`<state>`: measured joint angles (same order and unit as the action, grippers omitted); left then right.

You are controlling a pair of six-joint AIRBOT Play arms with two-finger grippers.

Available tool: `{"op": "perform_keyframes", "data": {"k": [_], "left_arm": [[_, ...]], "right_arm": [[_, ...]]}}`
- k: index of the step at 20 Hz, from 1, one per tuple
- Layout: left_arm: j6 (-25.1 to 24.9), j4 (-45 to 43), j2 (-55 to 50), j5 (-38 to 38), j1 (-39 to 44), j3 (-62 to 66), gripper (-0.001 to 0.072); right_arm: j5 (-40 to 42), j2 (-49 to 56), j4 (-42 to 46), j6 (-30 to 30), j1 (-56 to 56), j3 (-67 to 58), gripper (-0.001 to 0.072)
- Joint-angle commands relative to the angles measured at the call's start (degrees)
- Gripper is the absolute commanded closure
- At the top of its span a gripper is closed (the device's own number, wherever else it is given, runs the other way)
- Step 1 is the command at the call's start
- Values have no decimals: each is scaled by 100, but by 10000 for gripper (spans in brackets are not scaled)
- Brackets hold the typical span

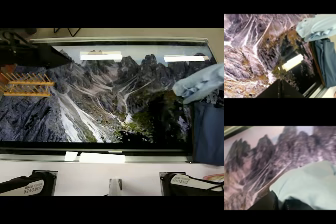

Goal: Fold the shirts.

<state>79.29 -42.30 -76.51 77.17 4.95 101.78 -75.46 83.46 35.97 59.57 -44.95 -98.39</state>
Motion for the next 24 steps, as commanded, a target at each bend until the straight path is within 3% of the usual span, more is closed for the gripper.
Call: {"op": "perform_keyframes", "data": {"k": [1,6,12,18,21,22,23,24], "left_arm": [[-17,0,-2,2,118,0,673],[-68,0,-2,2,140,0,673],[-177,0,-2,0,140,0,672],[-168,2,-7,-15,157,0,672],[-103,52,17,-9,162,2,673],[-103,52,22,-4,162,2,673],[-98,55,24,-4,162,2,673],[-26,52,22,-9,162,2,673]], "right_arm": [[-164,-107,81,190,-909,-44,685],[-933,-511,1458,697,-1589,-42,685],[-2927,-688,4546,498,-1587,98,685],[-2879,-1412,5348,332,-1591,2229,685],[-2225,-1703,6037,326,-1591,3226,684],[-2039,-1722,6124,328,-1591,3340,633],[-1891,-1714,6113,317,-1591,3348,387],[-1685,-1714,6076,116,-1591,3314,34]]}}
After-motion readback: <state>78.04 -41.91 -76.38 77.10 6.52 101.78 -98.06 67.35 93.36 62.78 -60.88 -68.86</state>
